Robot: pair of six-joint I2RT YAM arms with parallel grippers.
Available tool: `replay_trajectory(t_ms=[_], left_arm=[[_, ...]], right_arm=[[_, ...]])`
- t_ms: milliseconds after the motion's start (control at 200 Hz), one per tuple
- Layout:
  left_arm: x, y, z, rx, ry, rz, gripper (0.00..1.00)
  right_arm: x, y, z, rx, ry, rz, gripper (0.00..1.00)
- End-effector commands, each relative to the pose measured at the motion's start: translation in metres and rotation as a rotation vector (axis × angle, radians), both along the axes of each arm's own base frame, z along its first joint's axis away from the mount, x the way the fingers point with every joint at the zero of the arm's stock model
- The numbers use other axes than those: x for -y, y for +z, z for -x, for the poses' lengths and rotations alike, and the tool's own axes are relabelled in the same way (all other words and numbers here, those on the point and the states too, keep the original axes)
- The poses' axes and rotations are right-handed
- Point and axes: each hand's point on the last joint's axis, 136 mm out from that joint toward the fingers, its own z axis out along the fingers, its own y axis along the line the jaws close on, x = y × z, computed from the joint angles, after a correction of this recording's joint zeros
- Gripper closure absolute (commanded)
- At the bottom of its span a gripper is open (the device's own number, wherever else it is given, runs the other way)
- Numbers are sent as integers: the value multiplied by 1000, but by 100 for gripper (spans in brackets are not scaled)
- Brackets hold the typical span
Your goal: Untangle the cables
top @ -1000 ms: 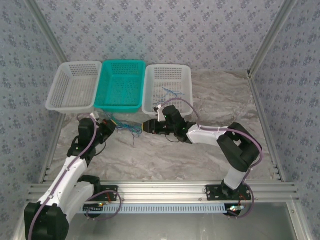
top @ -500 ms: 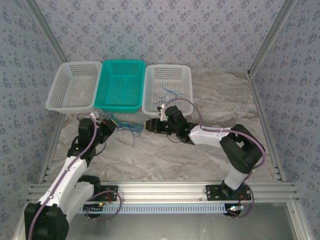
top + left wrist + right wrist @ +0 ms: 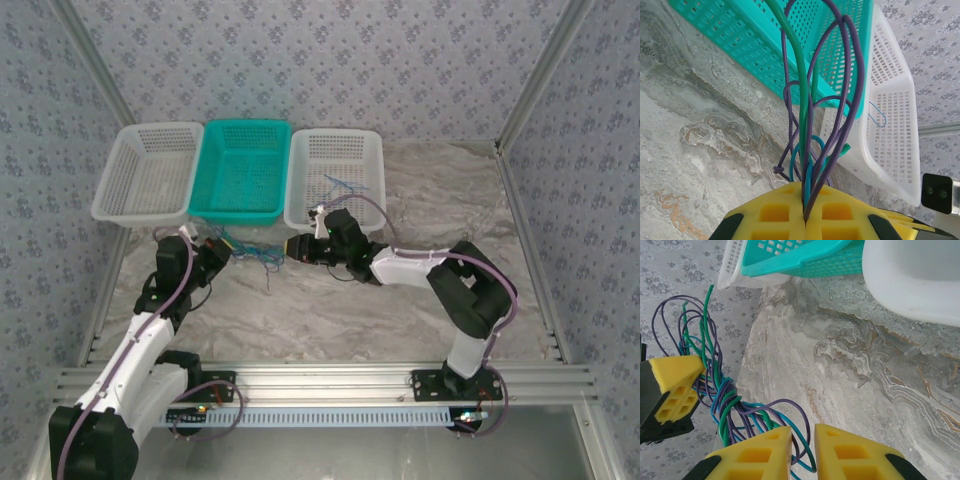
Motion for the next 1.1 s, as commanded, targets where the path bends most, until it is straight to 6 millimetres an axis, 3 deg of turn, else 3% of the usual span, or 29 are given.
replay_trajectory(t_ms=[0, 205, 345, 625, 864, 994, 1094], left_arm=[[2, 8, -1, 34, -8, 15, 100], [-1, 5, 0, 26, 5, 3, 100], [-9, 4, 2, 18, 38, -29, 100], [-49, -15, 22, -111, 193, -203, 100], [-55, -20, 23, -124, 222, -216, 98], [-58, -27, 25, -142, 233, -236, 97], [-54, -29, 24, -133, 211, -220, 97]], right_arm=[[-9, 9, -1, 17, 20, -31, 81], [4, 1, -5, 41, -42, 51, 100], [27, -3, -11, 121, -124, 203, 100], [113, -4, -15, 226, -425, 534, 100], [167, 10, -5, 256, -583, 629, 100], [179, 25, 0, 283, -604, 618, 100], [157, 39, 4, 320, -494, 529, 100]])
